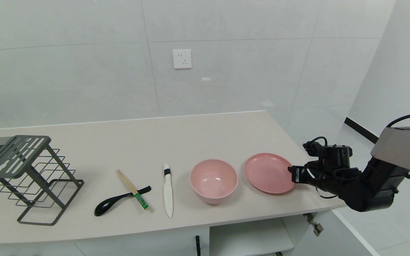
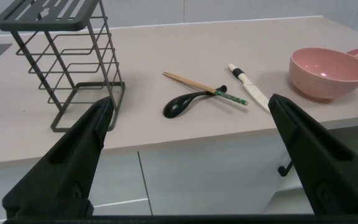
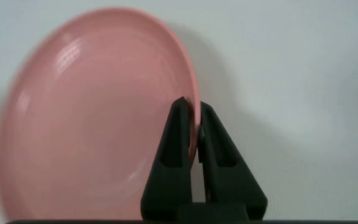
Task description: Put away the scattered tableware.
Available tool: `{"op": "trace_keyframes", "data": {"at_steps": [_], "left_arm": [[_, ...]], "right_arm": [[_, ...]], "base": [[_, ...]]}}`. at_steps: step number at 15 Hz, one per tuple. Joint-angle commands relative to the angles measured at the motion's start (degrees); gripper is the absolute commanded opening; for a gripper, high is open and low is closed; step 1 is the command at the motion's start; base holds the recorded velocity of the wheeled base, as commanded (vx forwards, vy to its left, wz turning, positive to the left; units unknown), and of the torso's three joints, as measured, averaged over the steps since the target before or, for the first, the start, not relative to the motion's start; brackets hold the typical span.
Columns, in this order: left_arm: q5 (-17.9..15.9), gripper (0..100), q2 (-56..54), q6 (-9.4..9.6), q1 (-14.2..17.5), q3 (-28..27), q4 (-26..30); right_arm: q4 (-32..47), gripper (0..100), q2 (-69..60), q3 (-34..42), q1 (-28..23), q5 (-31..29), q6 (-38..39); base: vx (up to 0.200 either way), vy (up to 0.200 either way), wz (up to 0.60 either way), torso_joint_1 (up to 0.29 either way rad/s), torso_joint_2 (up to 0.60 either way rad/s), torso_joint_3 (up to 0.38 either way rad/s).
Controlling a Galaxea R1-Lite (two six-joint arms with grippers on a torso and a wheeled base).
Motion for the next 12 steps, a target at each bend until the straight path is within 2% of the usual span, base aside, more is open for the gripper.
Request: {"op": "trace_keyframes", "data": {"at_steps": [1,6,9,12], "left_arm": [[0.0,100,0.1,-0.01,0.0,0.0,0.0],[0.1,100,0.1,-0.09,0.0,0.0,-0.1],[-0.1,100,0.1,0.08,0.0,0.0,-0.1],[-0.1,100,0.1,-0.09,0.0,0.0,-0.1]], "right_arm": [[-0.4,0,-6.8,1.1,1.1,0.3,5.1],[-0.5,0,-15.7,9.3,2.0,0.4,7.0],[-0.5,0,-25.8,15.9,4.9,0.2,10.0],[-0.5,0,-35.0,23.8,7.5,0.0,9.5]], "base": [[0.0,0.0,0.0,0.0,0.0,0.0],[0.0,0.0,0.0,0.0,0.0,0.0],[0.0,0.0,0.0,0.0,0.0,0.0],[0.0,0.0,0.0,0.0,0.0,0.0]]}}
